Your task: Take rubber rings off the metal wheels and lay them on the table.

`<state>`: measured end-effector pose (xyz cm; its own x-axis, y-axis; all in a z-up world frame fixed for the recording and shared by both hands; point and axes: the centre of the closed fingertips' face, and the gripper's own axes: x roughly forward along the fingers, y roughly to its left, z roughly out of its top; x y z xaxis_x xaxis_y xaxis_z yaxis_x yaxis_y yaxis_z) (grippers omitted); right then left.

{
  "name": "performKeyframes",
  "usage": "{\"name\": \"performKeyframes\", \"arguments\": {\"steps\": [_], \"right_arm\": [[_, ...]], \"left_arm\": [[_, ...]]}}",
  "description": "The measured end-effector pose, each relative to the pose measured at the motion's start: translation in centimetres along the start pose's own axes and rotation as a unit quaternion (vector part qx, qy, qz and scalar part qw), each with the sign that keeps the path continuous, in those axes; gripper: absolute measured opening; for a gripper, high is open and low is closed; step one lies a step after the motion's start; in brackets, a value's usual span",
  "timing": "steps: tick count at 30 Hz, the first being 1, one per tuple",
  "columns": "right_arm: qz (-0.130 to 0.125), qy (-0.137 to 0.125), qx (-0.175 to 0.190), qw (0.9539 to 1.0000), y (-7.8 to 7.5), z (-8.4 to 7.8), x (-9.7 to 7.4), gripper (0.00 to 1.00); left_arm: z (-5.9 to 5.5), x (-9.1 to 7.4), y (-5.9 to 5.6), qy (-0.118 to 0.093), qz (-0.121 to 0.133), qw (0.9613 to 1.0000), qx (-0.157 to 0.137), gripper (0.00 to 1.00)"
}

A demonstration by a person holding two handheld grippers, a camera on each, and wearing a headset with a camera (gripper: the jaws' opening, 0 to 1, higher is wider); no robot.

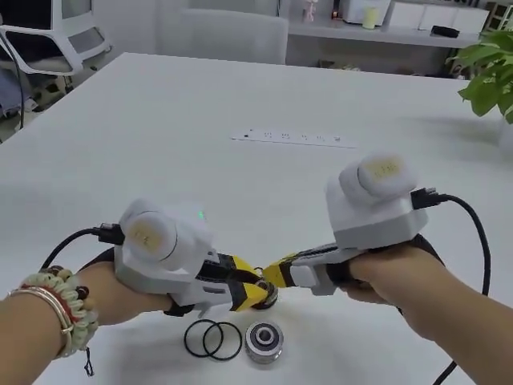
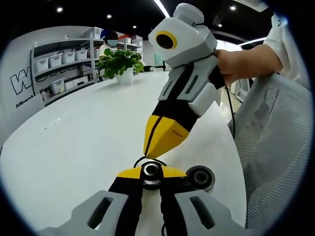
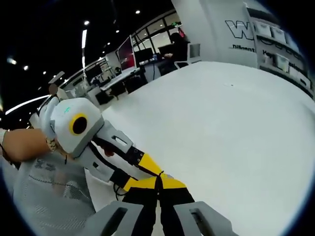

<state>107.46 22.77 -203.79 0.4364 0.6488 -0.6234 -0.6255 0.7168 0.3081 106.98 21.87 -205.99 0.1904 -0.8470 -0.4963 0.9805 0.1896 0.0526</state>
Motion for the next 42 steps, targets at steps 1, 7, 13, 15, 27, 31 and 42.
{"name": "performKeyframes", "arguments": {"steps": [1, 7, 13, 15, 27, 31, 42], "right_arm": [[-0.006, 0.002, -0.01, 0.9999, -0.2, -0.3, 0.1, 0.0], [-0.007, 0.004, 0.013, 0.9999, -0.7, -0.7, 0.1, 0.0], [-0.017, 0.019, 0.007, 0.9997, -1.2, -1.6, 0.4, 0.0], [-0.017, 0.022, 0.01, 0.9996, -1.4, -1.8, 0.4, 0.0], [-0.015, 0.009, 0.014, 0.9997, -1.7, -1.3, -0.1, 0.0], [-0.011, -0.002, 0.025, 0.9996, -1.8, -0.8, -0.4, 0.0], [0.006, -0.031, 0.033, 0.999, -0.9, 0.7, -1.2, 0.0]], "left_arm": [[0.0, 0.0, 0.0, -0.002, 0.0, 1.0, -0.001, 0.07], [0.0, 0.0, 0.0, -0.004, 0.004, 0.9999, -0.01, 0.07], [0.1, 0.1, 0.0, -0.003, 0.003, 0.9999, -0.009, 0.07], [0.2, 0.1, 0.0, 0.004, 0.003, 1.0, -0.008, 0.08], [2.3, -1.0, 0.4, -0.008, 0.006, 0.9998, 0.019, 0.26], [3.9, -1.8, 0.6, -0.024, 0.009, 0.9994, 0.024, 0.33], [4.9, -3.2, -0.6, -0.01, -0.027, 0.9995, 0.016, 0.7]]}}
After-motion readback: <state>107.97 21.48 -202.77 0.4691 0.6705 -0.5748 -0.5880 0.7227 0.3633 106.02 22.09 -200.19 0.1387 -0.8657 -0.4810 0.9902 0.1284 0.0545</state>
